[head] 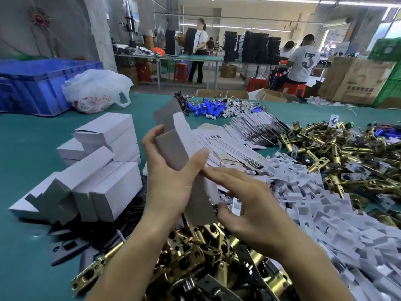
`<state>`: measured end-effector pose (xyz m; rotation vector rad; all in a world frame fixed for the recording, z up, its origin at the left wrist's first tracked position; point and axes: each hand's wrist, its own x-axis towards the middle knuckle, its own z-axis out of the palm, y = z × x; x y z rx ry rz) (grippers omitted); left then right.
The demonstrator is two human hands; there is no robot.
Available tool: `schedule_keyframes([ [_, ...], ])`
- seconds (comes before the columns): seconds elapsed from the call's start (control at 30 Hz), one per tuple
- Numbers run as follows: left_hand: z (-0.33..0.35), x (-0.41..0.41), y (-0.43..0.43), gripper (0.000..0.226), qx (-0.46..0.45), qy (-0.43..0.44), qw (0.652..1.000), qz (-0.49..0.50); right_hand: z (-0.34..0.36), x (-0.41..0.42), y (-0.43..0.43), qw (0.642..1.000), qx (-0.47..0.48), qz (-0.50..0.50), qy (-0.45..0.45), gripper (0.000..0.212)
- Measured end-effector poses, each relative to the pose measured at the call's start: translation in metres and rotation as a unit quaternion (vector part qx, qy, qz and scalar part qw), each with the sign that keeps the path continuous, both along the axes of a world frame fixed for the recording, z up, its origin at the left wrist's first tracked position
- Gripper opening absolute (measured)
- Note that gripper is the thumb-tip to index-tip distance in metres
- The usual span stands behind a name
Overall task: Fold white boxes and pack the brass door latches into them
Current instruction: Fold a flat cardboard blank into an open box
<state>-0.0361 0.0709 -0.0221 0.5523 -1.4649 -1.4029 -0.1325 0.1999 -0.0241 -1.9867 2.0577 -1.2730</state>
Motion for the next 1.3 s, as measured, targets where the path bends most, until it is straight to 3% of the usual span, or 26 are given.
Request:
schedule_keyframes([
  [0.07, -0.002, 0.003, 0.000, 0.093, -0.056, -0.039, 0.998, 0.017, 0.002, -0.002, 0.003, 0.998, 0.026, 0.014, -0.050, 0.071],
  [0.2, 0.000, 0.003, 0.009, 0.119, -0.109, -0.048, 0.993, -0.005, 0.010, -0.001, 0.006, 0.984, -0.078, -0.016, -0.161, 0.035],
  [0.3, 0.002, 0.004, 0.015, 0.124, -0.160, -0.054, 0.986, 0.002, 0.012, 0.002, 0.006, 0.970, -0.137, -0.001, -0.201, 0.044],
  [0.4, 0.001, 0.003, 0.021, 0.108, -0.201, -0.058, 0.978, 0.000, 0.012, 0.005, 0.004, 0.971, -0.169, -0.014, -0.170, 0.055],
  [0.5, -0.002, -0.001, 0.029, 0.089, -0.212, -0.053, 0.976, -0.006, 0.010, 0.006, 0.001, 0.966, -0.200, -0.047, -0.157, 0.054],
  [0.63, -0.008, -0.004, 0.035, 0.077, -0.211, -0.060, 0.975, -0.017, 0.009, 0.002, 0.001, 0.963, -0.213, -0.075, -0.145, 0.038],
  [0.8, 0.000, 0.000, 0.027, 0.057, -0.233, -0.099, 0.963, -0.092, 0.014, -0.011, 0.009, 0.966, -0.163, -0.083, -0.184, 0.008],
  [0.97, 0.009, 0.009, 0.010, 0.032, -0.178, -0.083, 0.961, -0.194, 0.018, -0.015, 0.013, 0.972, -0.153, -0.076, -0.161, 0.009],
  [1.2, 0.011, 0.010, 0.008, 0.034, -0.159, -0.055, 0.965, -0.201, 0.021, -0.014, 0.016, 0.961, -0.171, -0.065, -0.208, 0.010],
  [1.3, 0.011, 0.010, 0.007, 0.031, -0.151, -0.052, 0.965, -0.210, 0.023, -0.009, 0.012, 0.951, -0.206, -0.042, -0.227, 0.021],
])
